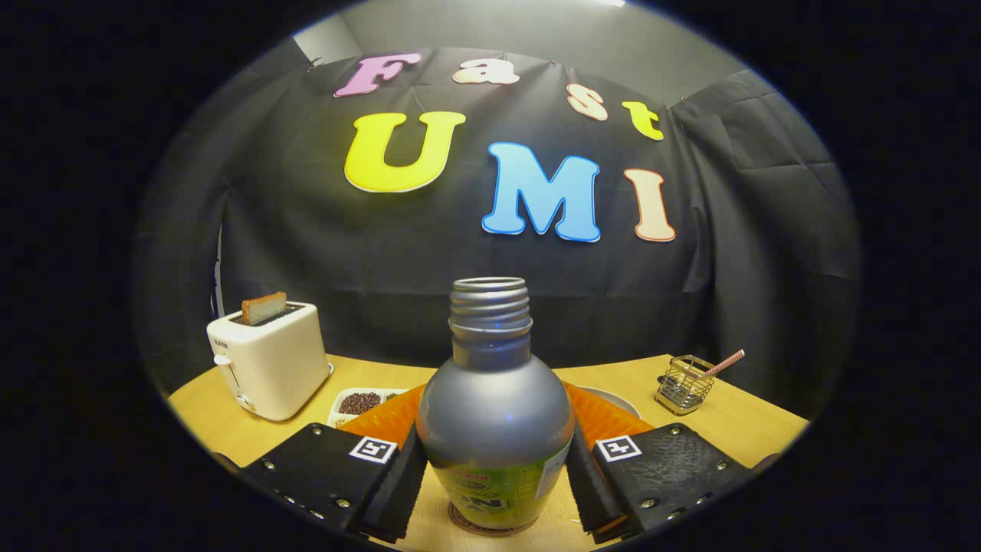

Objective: Take the bottle from table, then pour the juice into the cup, finally place the bottle on the coaster

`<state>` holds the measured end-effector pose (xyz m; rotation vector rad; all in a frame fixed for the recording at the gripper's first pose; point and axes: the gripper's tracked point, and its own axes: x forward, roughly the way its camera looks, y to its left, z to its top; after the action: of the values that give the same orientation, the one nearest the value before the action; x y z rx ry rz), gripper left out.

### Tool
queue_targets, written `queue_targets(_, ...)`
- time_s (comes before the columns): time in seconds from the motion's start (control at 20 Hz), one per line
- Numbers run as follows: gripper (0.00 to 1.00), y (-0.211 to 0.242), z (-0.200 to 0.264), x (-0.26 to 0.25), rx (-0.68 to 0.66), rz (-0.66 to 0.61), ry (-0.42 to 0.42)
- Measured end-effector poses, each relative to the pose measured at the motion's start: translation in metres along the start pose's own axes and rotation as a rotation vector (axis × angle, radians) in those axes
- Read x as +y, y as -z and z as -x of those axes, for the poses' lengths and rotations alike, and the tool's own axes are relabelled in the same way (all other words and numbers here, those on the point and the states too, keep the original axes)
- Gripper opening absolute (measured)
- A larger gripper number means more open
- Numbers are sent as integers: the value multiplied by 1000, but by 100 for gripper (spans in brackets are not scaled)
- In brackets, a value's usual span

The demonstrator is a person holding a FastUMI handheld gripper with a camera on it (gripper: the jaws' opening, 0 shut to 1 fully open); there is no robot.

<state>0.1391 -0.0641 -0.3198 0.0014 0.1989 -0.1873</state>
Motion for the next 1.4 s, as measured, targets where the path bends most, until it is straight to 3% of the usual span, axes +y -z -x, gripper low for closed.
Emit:
queue_targets(0.25, 80, 13, -14, 4, 3, -78, 9)
queue_targets(0.7, 80, 49, -23, 16, 44, -59, 2)
queue_targets(1.2, 80, 45, -23, 13, -20, -94, 13)
queue_targets(1.3, 83, 46, -22, 8, -1, -81, 32)
queue_targets(1.4, 93, 25, -15, 2, -28, -60, 38)
